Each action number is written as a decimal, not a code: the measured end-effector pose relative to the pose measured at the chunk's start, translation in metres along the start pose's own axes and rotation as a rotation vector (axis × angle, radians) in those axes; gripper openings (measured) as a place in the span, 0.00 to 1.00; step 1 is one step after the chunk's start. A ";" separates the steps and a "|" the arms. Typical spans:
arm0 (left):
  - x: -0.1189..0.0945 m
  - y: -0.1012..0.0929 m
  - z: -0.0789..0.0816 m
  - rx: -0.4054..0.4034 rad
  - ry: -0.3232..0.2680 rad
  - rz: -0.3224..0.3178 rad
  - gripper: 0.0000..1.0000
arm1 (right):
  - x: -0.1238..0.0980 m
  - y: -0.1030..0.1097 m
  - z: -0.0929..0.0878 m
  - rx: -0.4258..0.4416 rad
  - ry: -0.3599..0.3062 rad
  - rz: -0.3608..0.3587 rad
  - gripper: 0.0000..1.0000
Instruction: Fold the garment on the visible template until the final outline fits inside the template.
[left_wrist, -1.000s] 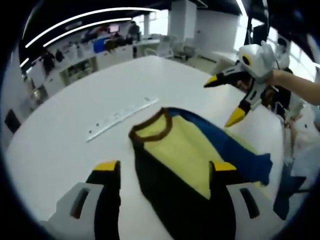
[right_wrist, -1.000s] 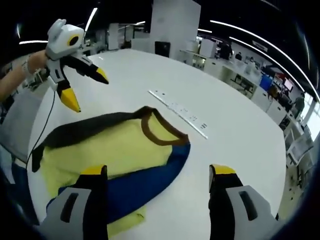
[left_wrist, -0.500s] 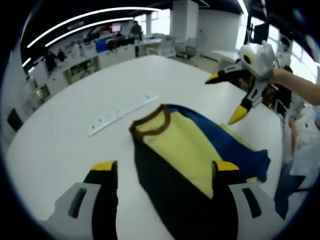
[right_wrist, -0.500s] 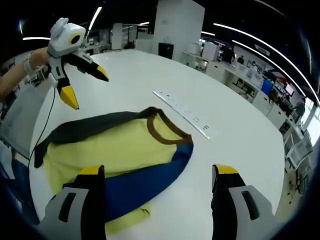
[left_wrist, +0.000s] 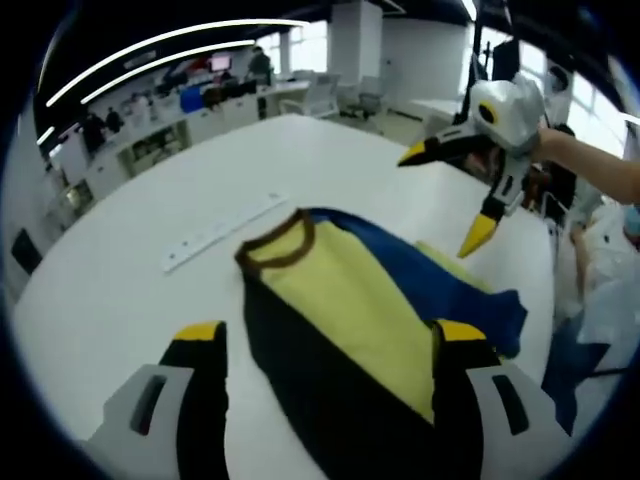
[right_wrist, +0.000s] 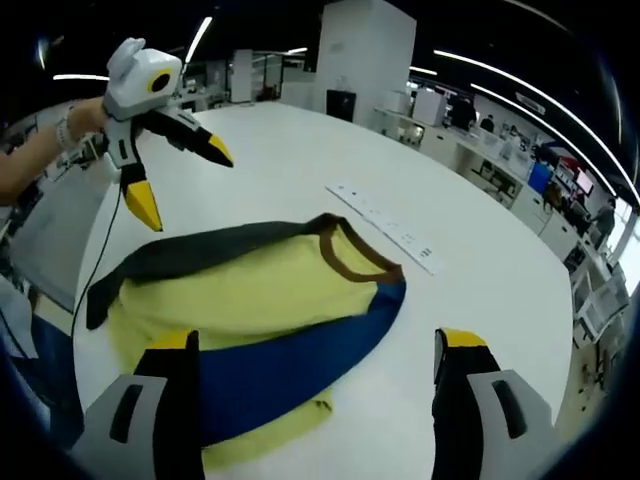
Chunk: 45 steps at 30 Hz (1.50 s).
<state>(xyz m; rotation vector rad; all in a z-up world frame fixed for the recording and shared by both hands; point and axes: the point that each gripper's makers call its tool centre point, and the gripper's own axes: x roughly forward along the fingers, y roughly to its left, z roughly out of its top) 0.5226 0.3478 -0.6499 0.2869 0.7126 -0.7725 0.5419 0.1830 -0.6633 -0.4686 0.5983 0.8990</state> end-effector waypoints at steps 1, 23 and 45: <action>-0.001 -0.003 0.000 0.002 -0.003 -0.002 0.81 | -0.001 0.001 0.000 0.001 -0.001 0.000 0.99; -0.032 -0.043 -0.024 0.021 0.000 -0.005 0.97 | -0.032 0.042 -0.015 0.001 -0.005 -0.001 1.00; -0.064 -0.088 -0.037 0.026 -0.035 0.024 1.00 | -0.073 0.069 -0.021 -0.015 -0.041 -0.045 1.00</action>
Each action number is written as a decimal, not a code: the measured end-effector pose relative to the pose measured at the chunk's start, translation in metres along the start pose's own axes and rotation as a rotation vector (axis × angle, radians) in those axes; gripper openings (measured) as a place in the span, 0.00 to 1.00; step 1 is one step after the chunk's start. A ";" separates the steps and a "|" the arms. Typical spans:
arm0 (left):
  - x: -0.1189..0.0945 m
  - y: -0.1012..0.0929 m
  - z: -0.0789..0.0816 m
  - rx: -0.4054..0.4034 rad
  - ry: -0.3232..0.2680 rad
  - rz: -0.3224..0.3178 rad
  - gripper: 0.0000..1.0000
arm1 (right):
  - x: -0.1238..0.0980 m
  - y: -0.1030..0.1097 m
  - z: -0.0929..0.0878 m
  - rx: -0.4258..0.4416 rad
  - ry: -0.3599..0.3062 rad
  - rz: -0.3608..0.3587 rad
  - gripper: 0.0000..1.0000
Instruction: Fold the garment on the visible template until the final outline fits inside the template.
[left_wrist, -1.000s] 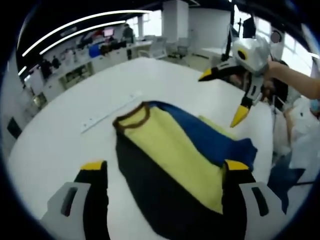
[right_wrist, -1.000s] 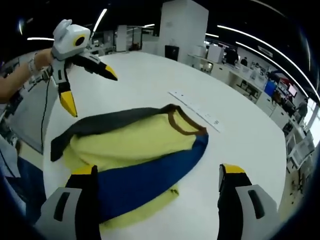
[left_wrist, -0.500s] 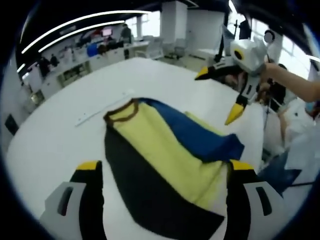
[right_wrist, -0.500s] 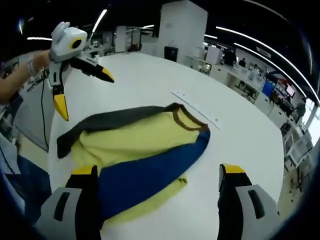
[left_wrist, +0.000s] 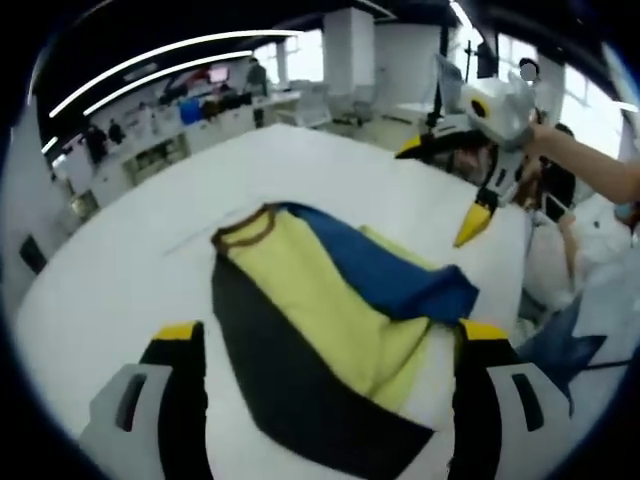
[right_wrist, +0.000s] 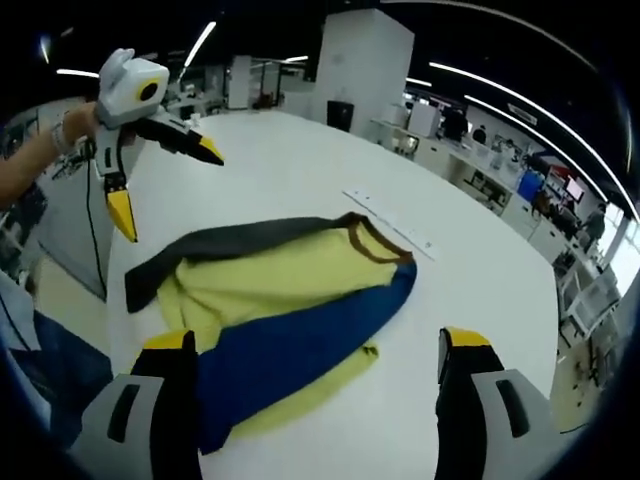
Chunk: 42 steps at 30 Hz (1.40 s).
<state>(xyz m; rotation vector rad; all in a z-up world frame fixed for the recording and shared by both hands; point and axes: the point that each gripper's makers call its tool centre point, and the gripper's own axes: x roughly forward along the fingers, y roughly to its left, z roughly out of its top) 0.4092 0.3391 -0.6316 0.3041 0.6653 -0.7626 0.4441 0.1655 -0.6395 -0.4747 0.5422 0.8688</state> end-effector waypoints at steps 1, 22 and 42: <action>-0.001 -0.002 -0.001 -0.001 -0.002 0.000 1.00 | -0.001 0.001 0.000 0.000 -0.001 0.000 1.00; -0.033 -0.046 -0.012 -0.033 -0.052 0.025 1.00 | -0.037 0.031 -0.028 0.045 -0.034 -0.031 1.00; -0.051 -0.060 -0.031 -0.044 -0.082 0.077 1.00 | -0.053 0.068 -0.042 0.091 -0.083 -0.045 1.00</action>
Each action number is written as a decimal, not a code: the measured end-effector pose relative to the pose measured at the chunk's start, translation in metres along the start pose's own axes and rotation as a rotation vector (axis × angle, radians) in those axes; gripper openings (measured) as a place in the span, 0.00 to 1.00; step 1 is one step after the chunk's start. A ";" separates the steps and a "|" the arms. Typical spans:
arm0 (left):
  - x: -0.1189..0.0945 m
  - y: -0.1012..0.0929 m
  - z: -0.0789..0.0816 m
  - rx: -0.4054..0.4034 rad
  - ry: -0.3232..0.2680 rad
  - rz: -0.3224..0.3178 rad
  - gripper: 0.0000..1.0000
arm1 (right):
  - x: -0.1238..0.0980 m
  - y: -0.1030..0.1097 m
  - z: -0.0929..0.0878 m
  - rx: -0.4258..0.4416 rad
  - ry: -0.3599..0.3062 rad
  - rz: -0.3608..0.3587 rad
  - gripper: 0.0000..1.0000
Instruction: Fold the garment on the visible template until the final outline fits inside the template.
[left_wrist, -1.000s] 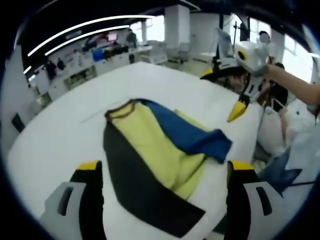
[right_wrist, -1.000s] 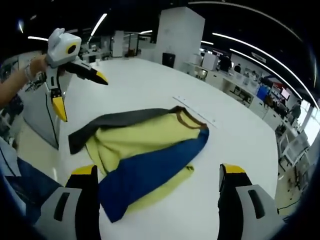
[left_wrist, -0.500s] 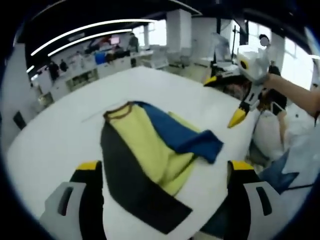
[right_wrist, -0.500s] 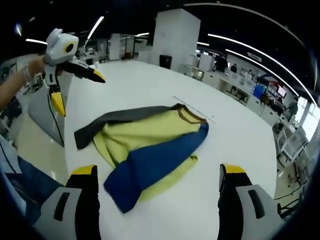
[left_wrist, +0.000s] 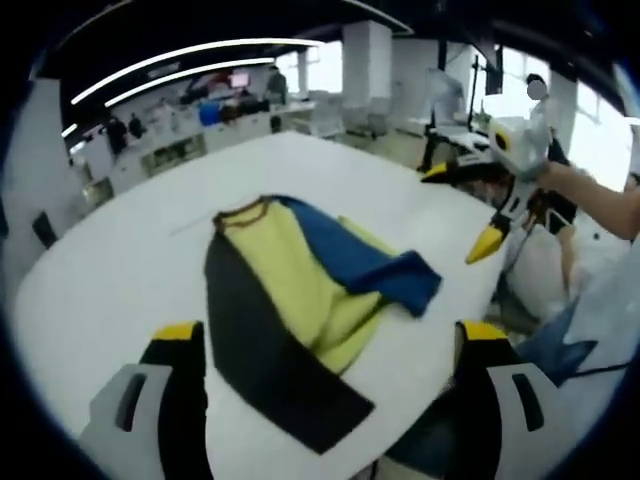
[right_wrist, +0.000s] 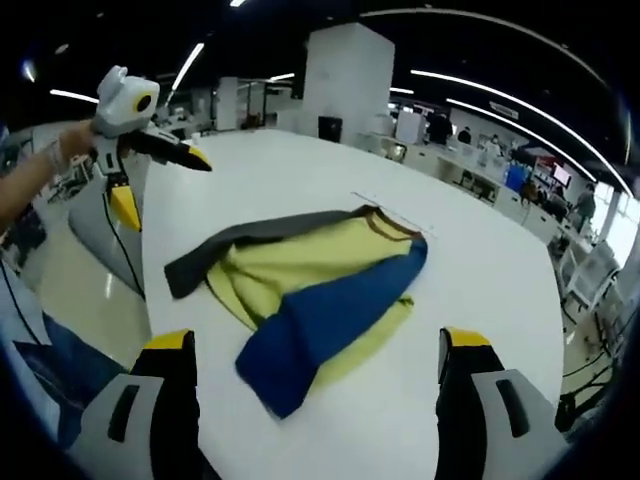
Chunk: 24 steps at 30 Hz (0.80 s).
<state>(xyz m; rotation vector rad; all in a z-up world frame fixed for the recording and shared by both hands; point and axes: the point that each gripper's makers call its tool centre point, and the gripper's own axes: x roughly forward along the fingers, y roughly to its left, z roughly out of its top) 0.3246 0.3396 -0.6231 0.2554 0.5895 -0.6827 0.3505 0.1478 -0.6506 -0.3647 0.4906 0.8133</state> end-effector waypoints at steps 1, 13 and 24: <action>-0.001 0.000 0.000 -0.006 -0.009 0.004 1.00 | 0.000 0.000 -0.001 0.003 0.003 -0.003 1.00; -0.009 0.003 -0.014 -0.077 -0.023 0.028 1.00 | -0.005 0.003 -0.011 0.059 -0.014 -0.031 1.00; -0.006 0.012 -0.019 -0.108 -0.023 0.023 1.00 | 0.000 0.010 -0.019 0.087 -0.005 -0.014 1.00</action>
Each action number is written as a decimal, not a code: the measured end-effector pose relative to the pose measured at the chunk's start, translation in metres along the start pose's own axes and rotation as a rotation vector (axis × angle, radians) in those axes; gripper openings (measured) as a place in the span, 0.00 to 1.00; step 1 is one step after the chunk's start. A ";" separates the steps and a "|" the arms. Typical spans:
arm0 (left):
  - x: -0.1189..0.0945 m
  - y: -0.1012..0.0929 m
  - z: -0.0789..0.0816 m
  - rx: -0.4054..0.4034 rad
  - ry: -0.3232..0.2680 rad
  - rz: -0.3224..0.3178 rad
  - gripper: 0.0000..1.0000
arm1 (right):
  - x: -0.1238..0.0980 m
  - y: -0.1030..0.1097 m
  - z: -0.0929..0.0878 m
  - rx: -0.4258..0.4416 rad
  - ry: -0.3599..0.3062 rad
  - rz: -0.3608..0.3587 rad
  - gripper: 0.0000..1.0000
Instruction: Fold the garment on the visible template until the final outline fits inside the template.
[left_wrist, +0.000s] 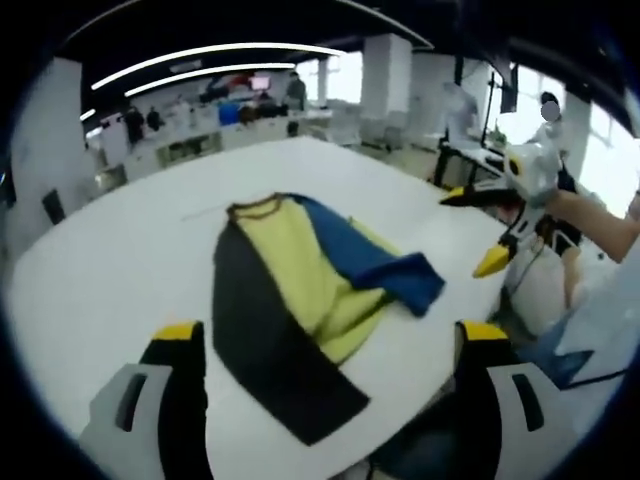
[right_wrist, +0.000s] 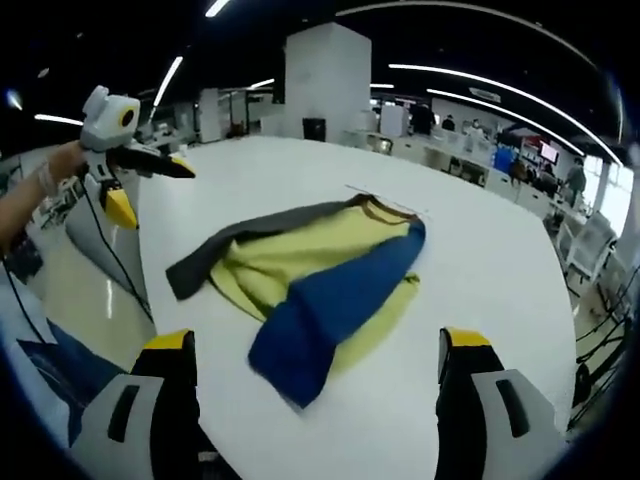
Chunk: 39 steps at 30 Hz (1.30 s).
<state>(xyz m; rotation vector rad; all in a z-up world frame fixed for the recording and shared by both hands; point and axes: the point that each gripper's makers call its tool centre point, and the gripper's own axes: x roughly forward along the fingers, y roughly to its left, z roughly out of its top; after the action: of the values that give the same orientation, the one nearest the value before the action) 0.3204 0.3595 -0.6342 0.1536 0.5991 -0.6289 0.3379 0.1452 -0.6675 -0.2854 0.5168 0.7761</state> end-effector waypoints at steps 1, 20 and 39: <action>0.000 0.000 0.000 0.000 -0.002 -0.002 1.00 | 0.000 0.000 0.000 0.001 -0.001 0.000 1.00; 0.005 0.001 -0.001 -0.002 0.010 -0.029 1.00 | 0.016 0.003 -0.033 0.102 0.085 0.044 0.83; 0.021 0.018 0.015 0.026 0.029 -0.068 1.00 | 0.032 0.005 -0.066 0.275 0.130 0.053 0.45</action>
<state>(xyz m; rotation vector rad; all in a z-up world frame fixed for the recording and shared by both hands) 0.3520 0.3583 -0.6348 0.1672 0.6268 -0.7010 0.3311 0.1393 -0.7405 -0.0670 0.7478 0.7312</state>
